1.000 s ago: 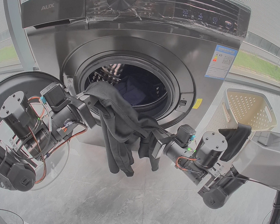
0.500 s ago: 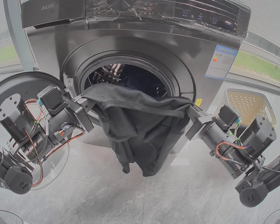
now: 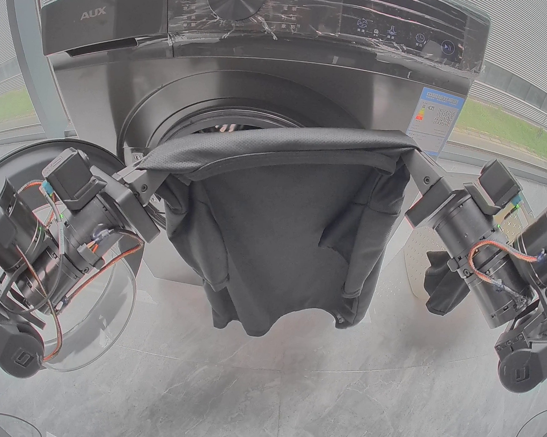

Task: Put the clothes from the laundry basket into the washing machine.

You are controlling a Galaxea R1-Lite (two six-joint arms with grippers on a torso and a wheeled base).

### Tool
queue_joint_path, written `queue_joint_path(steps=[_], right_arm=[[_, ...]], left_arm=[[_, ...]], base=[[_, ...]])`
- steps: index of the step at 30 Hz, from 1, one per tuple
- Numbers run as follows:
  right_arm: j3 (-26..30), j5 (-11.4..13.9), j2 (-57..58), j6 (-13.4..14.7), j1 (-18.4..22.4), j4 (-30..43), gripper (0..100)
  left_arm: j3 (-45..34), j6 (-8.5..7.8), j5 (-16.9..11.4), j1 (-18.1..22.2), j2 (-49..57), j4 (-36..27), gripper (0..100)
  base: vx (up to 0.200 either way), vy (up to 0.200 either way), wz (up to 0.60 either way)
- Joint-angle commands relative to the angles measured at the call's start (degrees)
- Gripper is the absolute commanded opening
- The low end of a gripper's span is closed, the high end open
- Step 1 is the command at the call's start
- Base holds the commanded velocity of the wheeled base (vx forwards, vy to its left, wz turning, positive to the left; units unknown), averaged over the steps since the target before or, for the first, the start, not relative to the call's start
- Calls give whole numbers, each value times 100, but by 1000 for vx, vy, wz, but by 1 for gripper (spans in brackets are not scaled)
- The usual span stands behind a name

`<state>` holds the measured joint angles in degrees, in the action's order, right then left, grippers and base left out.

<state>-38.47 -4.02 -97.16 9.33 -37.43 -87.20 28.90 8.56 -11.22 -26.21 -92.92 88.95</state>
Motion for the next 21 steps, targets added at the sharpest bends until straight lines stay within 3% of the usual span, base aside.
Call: queue_joint_path(steps=[1,12,21], right_arm=[[-20,-2,66,-1,-10,-8,0],[-20,-11,66,-1,-10,-8,0],[24,-11,136,-1,-2,10,0]], left_arm=[[54,6,14,46,90,-1,0],[115,6,32,90,81,-1,0],[72,6,32,-121,-95,-1,0]], base=[[0,0,0],[0,0,0],[0,0,0]])
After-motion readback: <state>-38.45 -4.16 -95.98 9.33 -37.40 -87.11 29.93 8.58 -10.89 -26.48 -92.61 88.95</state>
